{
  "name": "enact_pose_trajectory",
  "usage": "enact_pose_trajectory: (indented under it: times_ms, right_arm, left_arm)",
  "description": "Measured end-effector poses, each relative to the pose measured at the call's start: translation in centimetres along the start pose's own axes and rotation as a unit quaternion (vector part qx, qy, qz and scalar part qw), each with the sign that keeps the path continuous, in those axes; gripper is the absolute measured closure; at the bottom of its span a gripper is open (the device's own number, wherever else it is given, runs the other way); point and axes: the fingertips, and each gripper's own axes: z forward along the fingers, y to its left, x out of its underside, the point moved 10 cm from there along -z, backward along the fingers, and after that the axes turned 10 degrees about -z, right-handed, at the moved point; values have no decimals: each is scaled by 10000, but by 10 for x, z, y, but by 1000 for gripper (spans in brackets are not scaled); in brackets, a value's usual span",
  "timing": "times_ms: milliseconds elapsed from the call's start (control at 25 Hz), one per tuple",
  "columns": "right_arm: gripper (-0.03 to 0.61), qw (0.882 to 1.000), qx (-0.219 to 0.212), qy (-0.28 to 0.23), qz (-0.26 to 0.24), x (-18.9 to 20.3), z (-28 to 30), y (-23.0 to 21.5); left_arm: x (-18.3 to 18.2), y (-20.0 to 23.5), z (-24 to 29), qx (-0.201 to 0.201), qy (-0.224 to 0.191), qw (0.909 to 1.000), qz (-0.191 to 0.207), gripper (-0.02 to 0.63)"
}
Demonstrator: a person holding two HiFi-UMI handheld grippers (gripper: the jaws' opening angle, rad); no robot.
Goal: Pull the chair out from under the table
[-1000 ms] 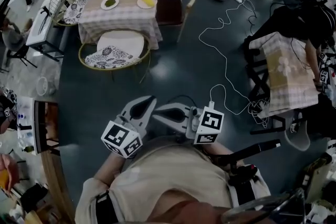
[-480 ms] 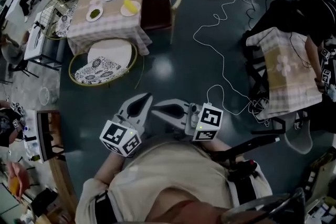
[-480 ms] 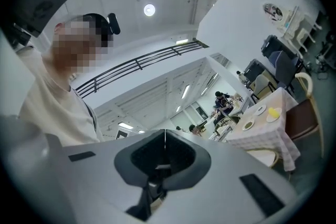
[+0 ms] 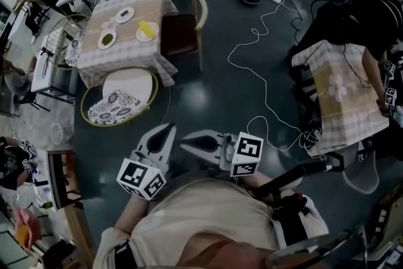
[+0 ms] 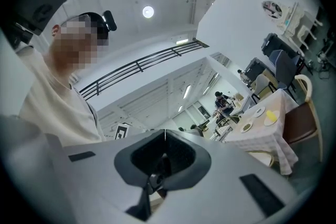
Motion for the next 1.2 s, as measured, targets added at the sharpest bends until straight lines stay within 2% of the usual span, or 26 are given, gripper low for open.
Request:
enact_pose_trajectory:
  times_ms: [160,280,480,600,680,800,920,1200]
  right_arm:
    - [566,9999,11,117,-107,1,11,-4]
    - [566,9996,167,154,-168,2,21,-10]
    - [566,9947,935,130,-413,0,54,-25]
    - [566,9903,1337,17,-371,1,77,-32]
    - [566,9892,1393,87,-441,1,104,-40]
    - [566,9870,1502,211,-534,5,142,-51]
    - [566,9843,1671,231,-520,13,172,-61]
    - [566,9723,2234,239,-639,15,192,-59]
  left_arm:
    - [-6,13,-2,55,-86,9999,11,606]
    - [-11,29,2,237,-65,9997,48,606]
    - [-29,77,7,827,15,9966,29,606]
    - [-43,99,9,1214,119,9925,119,606]
    - [-58,123,13,1431,204,9894,126,606]
    - [-71,158,8,1541,287,9876,10,606]
    - [-80,187,4,1754,317,9840,59,606]
    - [-88,207,13,2402,524,9693,87,606]
